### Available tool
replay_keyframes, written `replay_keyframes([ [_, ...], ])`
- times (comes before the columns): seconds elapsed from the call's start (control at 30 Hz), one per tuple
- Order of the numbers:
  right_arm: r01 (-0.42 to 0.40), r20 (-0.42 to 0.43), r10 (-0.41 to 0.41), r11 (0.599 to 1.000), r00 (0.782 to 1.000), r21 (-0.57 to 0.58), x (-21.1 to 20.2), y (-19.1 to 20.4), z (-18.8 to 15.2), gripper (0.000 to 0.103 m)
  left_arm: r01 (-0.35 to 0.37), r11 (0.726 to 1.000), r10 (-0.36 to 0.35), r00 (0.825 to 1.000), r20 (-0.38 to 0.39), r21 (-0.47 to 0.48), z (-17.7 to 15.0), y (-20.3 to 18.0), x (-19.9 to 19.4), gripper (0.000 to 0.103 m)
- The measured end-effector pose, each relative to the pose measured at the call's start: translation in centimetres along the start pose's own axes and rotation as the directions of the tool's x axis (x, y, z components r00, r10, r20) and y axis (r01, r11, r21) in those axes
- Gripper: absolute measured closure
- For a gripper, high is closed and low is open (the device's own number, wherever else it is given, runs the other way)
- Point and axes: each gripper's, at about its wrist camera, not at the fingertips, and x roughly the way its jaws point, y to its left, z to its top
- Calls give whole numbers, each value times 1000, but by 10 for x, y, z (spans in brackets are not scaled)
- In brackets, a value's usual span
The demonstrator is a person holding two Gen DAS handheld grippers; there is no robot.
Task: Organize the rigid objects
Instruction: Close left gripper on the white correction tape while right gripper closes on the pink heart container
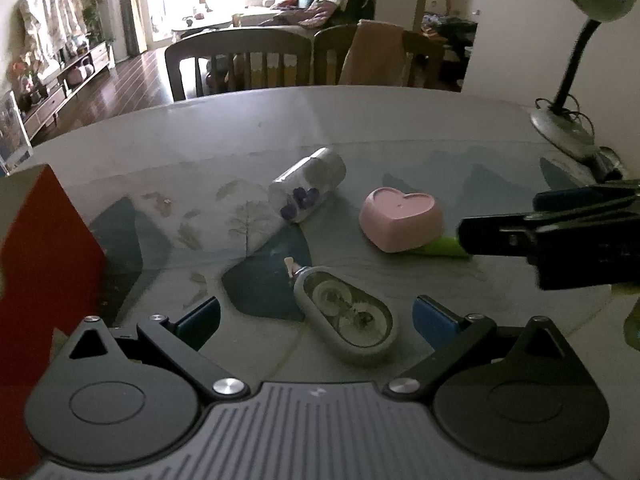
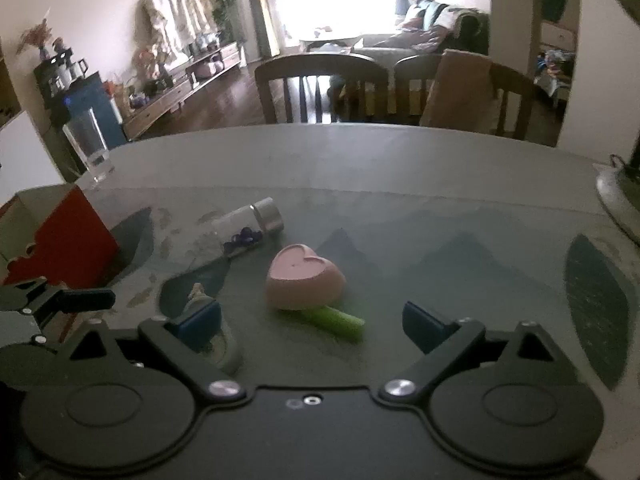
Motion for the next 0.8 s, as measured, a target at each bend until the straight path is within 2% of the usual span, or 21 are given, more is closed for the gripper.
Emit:
replay_keyframes([
  [0.33, -21, -48, 19, 999, 999, -46, 49, -1, 11, 9, -37, 999, 36, 998, -42, -26, -3, -11, 37, 0],
  [0.63, -47, -65, 42, 996, 997, -70, 69, -1, 14, 14, -49, 998, 48, 998, -49, -28, -8, -13, 46, 1],
  [0.8, -49, -73, 44, 996, 996, -76, 77, 0, 13, 16, -50, 999, 50, 998, -40, -10, -9, -17, 46, 11],
])
